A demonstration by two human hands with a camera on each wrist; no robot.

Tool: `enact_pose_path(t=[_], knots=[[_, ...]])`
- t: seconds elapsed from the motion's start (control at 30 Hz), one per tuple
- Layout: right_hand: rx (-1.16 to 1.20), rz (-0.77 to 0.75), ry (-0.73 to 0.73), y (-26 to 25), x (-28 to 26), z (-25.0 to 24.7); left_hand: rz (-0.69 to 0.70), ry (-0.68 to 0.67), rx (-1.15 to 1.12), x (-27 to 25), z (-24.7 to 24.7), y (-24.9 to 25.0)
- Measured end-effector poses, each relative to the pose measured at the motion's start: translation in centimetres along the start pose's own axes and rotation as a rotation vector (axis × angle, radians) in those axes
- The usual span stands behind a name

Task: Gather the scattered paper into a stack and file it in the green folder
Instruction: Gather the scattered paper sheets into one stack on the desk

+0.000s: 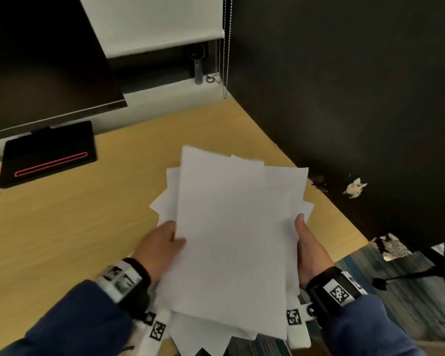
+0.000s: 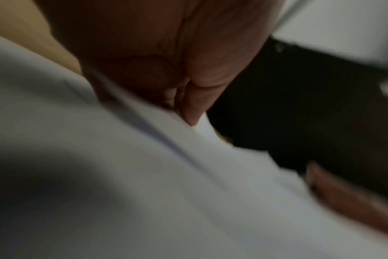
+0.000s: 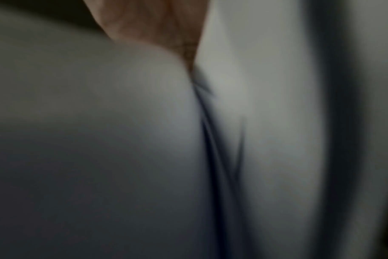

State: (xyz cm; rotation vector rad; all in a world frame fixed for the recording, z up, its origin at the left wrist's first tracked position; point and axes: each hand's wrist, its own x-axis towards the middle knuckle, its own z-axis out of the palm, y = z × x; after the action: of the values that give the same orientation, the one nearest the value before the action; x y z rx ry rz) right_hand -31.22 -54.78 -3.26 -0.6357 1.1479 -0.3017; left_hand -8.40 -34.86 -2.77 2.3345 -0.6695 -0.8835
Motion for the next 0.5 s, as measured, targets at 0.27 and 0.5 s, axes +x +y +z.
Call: enact_pose_path(t=[0.27, 0.5], knots=[[-0.264, -0.156, 0.048, 1.3, 1.0, 0.8, 0.020, 0.071, 0.358, 1.1, 0.1, -1.4], [-0.271, -0.271, 0.095, -0.8, -1.2, -2.5, -0.197, 0.154, 0.073, 3.0, -3.8, -0.8]])
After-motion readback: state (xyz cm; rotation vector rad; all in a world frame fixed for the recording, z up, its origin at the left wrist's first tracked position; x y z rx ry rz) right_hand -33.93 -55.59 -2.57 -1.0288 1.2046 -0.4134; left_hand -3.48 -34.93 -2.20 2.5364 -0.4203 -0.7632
